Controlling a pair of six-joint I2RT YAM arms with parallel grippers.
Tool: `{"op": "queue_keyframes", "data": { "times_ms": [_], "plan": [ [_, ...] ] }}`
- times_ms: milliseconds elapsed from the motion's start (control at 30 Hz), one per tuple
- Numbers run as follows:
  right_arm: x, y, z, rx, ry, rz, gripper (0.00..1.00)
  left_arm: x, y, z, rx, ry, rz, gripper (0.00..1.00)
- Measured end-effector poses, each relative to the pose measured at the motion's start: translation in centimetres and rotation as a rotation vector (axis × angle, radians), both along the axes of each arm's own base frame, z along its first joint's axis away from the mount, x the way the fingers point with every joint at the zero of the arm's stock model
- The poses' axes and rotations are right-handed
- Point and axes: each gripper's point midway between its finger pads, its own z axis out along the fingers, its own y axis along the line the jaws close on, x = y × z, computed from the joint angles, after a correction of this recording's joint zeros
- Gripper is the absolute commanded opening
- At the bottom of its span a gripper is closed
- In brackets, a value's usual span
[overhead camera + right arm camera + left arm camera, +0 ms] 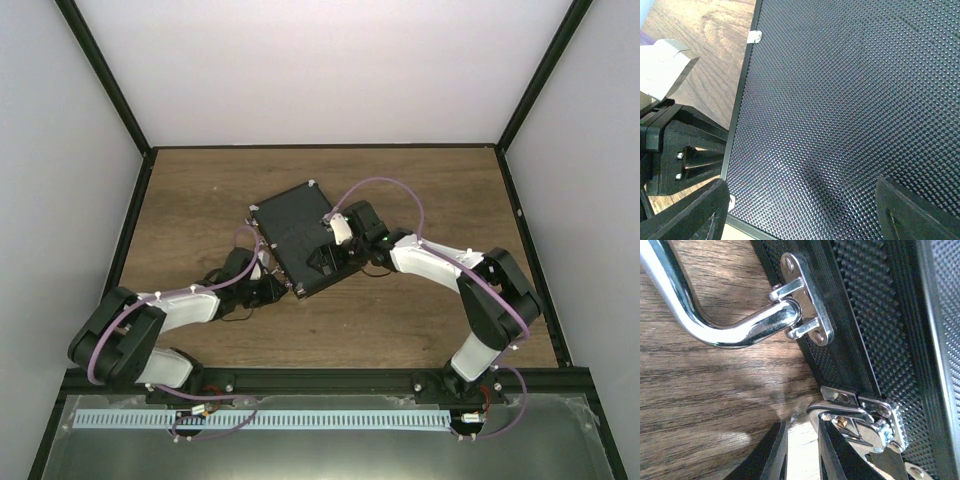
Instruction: Pack up texas hold em set
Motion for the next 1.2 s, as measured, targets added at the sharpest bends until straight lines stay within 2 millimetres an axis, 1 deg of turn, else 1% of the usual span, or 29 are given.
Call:
{"op": "queue_keyframes", "data": {
  "times_ms": [133,400,567,600,633,700,767,833,933,1000,1100,1133,1200],
  "plan": [
    [0.1,0.0,0.0,-0.001,-0.003,-0.002,0.82,0.1,-0.1,-0.2,0.0,0.001,0.005,0.14],
    [0.1,0.0,0.0,0.0,-0.002,-0.005,0.82,0.6,-0.5,-0.3,-0.011,-0.015,0.005,0.1],
    [0.3,0.0,-0.1,-0.001,-0.01,-0.011,0.82,0.9,-0.8,-0.4,-0.018,-0.032,0.003,0.1],
    [0.4,-0.1,-0.1,-0.001,-0.012,-0.014,0.82,1.0,-0.8,-0.4,-0.02,-0.035,0.003,0.11],
    [0.4,-0.1,-0.1,-0.003,-0.012,-0.017,0.82,1.0,-0.8,-0.3,-0.02,-0.04,0.005,0.16],
    [0.4,-0.1,-0.1,-0.004,-0.013,-0.019,0.82,1.0,-0.7,-0.2,-0.015,-0.054,0.012,0.33],
    [0.5,-0.1,-0.1,-0.004,-0.013,-0.024,0.82,1.1,0.1,0.5,0.01,-0.089,0.047,0.42],
    [0.4,-0.2,0.0,-0.007,-0.013,-0.03,0.83,1.3,1.2,2.0,0.034,-0.15,0.078,0.5],
    [0.4,-0.5,0.0,-0.013,-0.013,-0.039,0.83,2.9,3.4,6.1,0.051,-0.291,0.159,0.55],
    [0.4,-0.6,0.0,-0.016,-0.013,-0.043,0.83,4.4,5.3,8.2,0.084,-0.346,0.216,0.61],
    [0.4,-0.6,0.0,-0.016,-0.013,-0.045,0.83,7.1,7.8,9.9,0.144,-0.369,0.28,0.63],
    [0.4,-0.6,0.0,-0.016,-0.013,-0.045,0.83,7.8,8.4,10.0,0.158,-0.366,0.294,0.63],
    [0.4,-0.6,0.0,-0.018,-0.015,-0.046,0.83,9.3,9.6,9.6,0.182,-0.345,0.314,0.63]
  ]
}}
